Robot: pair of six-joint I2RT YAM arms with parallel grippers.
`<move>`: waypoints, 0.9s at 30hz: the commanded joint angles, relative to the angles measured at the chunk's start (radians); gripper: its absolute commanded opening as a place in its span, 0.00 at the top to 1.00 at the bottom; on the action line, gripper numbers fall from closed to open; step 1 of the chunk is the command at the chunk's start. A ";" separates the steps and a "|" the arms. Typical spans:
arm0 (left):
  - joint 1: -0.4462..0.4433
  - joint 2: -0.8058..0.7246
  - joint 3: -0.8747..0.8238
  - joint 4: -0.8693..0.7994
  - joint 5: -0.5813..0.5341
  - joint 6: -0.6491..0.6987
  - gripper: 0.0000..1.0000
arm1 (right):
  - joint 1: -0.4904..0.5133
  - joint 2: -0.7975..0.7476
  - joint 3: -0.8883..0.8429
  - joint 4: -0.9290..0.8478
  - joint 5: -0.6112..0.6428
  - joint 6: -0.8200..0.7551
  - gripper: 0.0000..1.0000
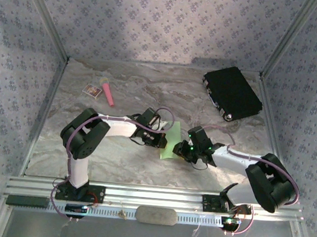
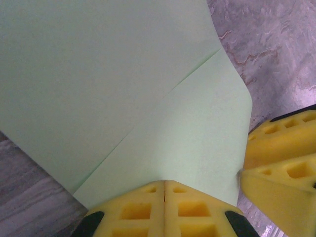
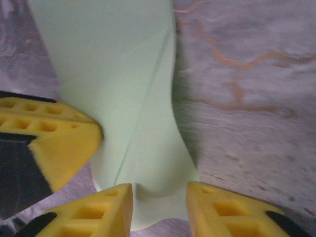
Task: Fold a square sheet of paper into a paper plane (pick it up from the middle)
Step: Turn over the paper at the center of the table.
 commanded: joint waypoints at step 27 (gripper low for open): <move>0.000 -0.009 0.004 -0.020 -0.010 -0.005 0.96 | -0.189 0.166 0.040 0.225 -0.207 -0.092 0.63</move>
